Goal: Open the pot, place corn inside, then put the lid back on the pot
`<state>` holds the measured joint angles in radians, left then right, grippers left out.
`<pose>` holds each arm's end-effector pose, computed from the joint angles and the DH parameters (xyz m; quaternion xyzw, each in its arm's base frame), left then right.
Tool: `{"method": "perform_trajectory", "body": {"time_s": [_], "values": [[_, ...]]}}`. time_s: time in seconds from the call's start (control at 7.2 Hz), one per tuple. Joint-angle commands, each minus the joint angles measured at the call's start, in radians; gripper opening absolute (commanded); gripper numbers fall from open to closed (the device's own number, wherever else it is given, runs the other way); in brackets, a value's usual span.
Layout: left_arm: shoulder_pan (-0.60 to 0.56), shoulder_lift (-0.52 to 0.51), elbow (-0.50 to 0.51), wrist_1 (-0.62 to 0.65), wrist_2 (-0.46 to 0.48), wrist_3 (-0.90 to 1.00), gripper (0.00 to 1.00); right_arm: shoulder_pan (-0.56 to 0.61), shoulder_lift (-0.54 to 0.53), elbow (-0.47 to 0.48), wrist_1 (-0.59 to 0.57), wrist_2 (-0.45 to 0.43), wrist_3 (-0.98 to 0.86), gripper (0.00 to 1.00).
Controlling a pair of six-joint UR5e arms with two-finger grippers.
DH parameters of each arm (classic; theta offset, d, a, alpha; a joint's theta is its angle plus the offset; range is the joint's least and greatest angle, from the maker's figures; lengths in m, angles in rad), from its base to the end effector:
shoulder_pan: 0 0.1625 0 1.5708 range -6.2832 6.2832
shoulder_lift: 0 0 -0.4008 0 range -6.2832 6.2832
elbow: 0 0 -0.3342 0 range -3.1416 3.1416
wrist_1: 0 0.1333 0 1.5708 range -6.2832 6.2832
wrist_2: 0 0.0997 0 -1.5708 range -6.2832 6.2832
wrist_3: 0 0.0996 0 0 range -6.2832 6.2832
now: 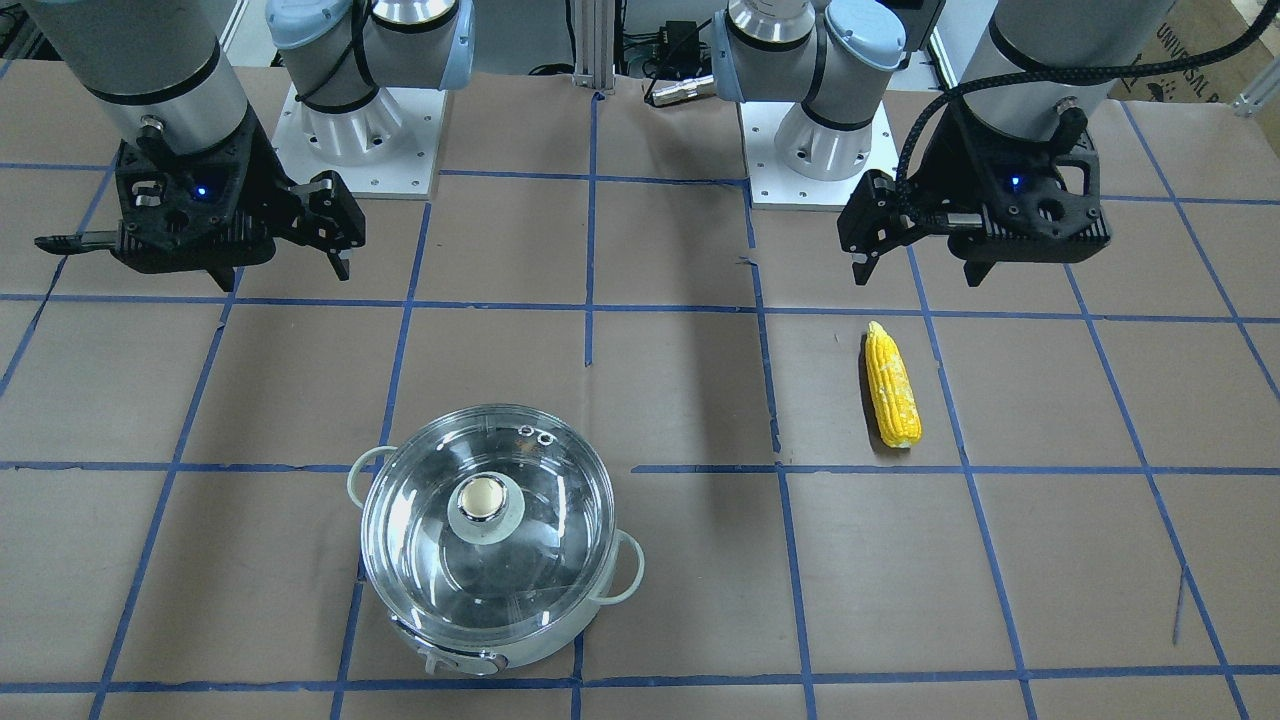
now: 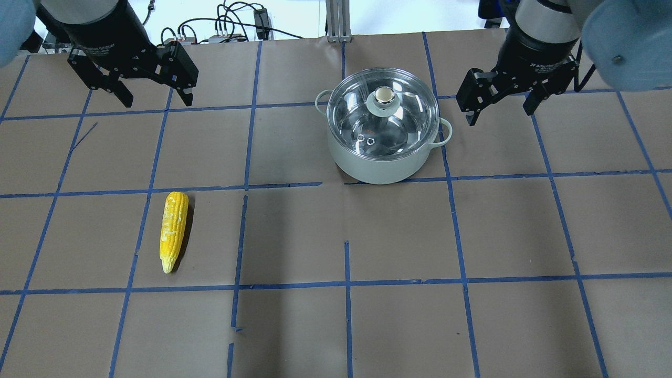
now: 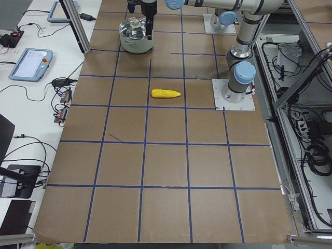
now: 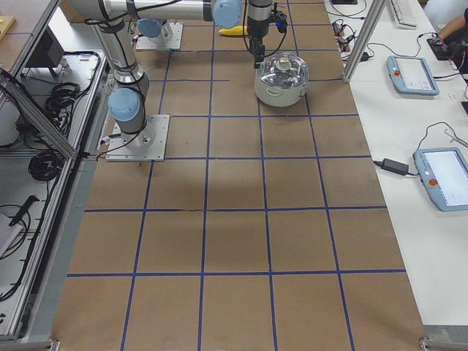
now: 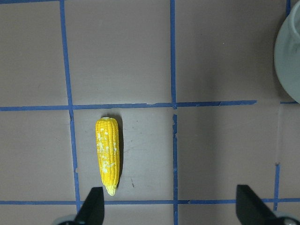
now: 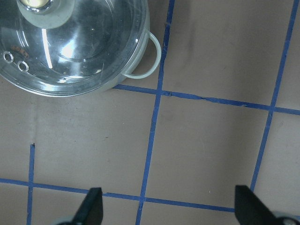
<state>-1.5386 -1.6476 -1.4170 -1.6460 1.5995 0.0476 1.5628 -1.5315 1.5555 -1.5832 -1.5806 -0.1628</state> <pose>-0.1154 -0.4678 0.4884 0.0077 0.9999 -0.0003 0.0144 0.1287 -0.4494 0.4542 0.0773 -0.9970 -0.0062 0.0044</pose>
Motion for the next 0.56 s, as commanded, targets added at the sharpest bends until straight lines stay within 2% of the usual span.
{"method": "perform_trajectory", "body": {"time_s": [0.0,0.42], "values": [[0.0,0.0,-0.003,0.0,0.0,0.0,1.0,0.0,0.004,0.0,-0.023,-0.001,0.0,1.0],[0.0,0.011,-0.011,0.002,-0.001,0.0,1.0,0.008,0.03,-0.006,-0.027,-0.001,0.055,1.0]]}}
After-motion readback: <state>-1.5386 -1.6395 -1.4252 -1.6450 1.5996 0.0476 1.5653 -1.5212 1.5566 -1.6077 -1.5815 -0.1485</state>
